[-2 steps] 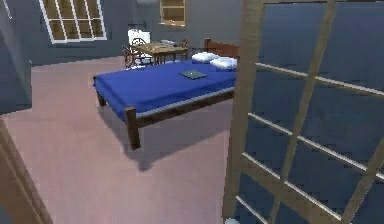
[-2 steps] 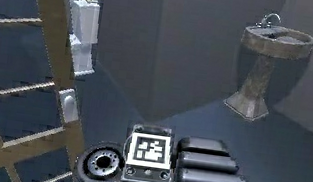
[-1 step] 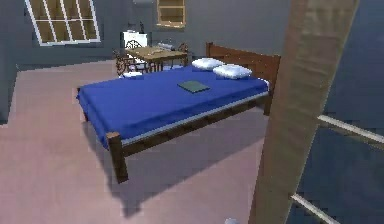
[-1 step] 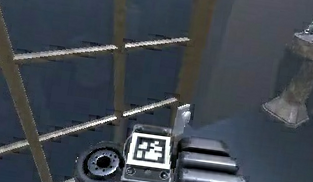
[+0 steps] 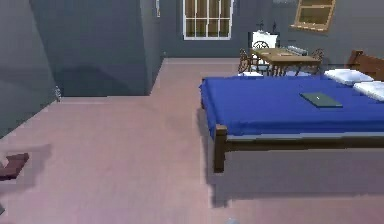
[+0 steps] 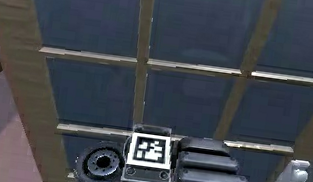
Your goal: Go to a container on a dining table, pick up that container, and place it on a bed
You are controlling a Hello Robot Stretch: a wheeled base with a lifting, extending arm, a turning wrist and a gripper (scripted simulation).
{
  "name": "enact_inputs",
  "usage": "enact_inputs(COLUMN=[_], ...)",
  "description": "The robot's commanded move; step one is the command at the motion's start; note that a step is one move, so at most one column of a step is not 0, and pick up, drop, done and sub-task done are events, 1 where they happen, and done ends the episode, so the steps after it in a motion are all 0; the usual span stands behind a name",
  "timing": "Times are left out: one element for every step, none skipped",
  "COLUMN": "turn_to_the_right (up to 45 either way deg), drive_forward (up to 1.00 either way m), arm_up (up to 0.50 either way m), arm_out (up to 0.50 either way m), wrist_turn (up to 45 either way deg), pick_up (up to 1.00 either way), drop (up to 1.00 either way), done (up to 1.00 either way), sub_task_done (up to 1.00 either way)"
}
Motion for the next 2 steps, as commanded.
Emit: enact_inputs(turn_to_the_right=[0.0, 45.0], drive_forward=[0.45, 0.0], arm_up=[0.0, 0.0], arm_out=[0.0, 0.0], wrist_turn=[0.0, 0.0], pick_up=[0.0, 0.0], drop=[0.0, 0.0], done=[0.0, 0.0], sub_task_done=[0.0, 0.0])
